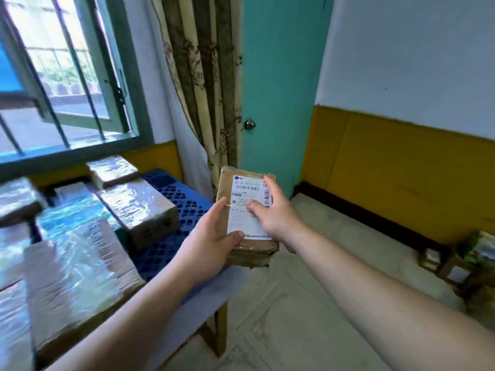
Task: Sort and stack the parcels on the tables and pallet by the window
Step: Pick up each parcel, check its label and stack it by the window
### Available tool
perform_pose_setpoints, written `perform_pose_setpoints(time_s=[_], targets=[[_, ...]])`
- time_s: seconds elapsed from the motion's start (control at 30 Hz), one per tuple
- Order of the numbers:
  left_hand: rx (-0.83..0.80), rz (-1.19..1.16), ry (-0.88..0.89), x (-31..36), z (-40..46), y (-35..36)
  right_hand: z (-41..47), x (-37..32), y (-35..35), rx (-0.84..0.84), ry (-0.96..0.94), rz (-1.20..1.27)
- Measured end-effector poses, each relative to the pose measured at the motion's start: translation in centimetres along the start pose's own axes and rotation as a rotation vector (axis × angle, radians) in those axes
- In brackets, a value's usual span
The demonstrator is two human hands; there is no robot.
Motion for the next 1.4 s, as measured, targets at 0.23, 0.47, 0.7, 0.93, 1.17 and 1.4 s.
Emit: perform_pose_setpoints(time_s=[0.23, 0.47, 0.7, 0.93, 1.17, 1.4], targets=[[0.186, -0.011, -0.223, -3.4, 3.6, -4.6, 7.0, 1.5, 7.6, -0.293, -0.073, 0.091], [0.427, 0.238, -0.409, -3.6, 2.0, -6.2, 9.4, 1.4, 12.6, -0.592, -0.141, 0.216], [0.593, 0.524, -0.596, -5.3, 0.0, -4.2, 8.1, 2.7, 14.8, -0.748, -0.243, 0.227], [0.543, 0.774, -0.636, -7.1, 0.1, -3.4, 6.8, 4.6, 16.2, -0.769, -0.203, 0.218], [0.353, 1.095, -0.675, -7.4, 1.0, -2.5, 5.4, 6.6, 17.7, -0.798, -0.143, 0.095], [0.318, 1.126, -0.656, -7.5, 1.2, -2.7, 6.0, 7.2, 19.0, -0.816, -0.111, 0.014]])
Point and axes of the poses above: each hand's wrist, its own z-axis towards the middle knuckle, its own y-axis out of the palm, x = y × z, the point moved 1 cm from there along z, towards the middle knuckle, and after that the axes turned 15 degrees about -y, right-handed, at the moved point
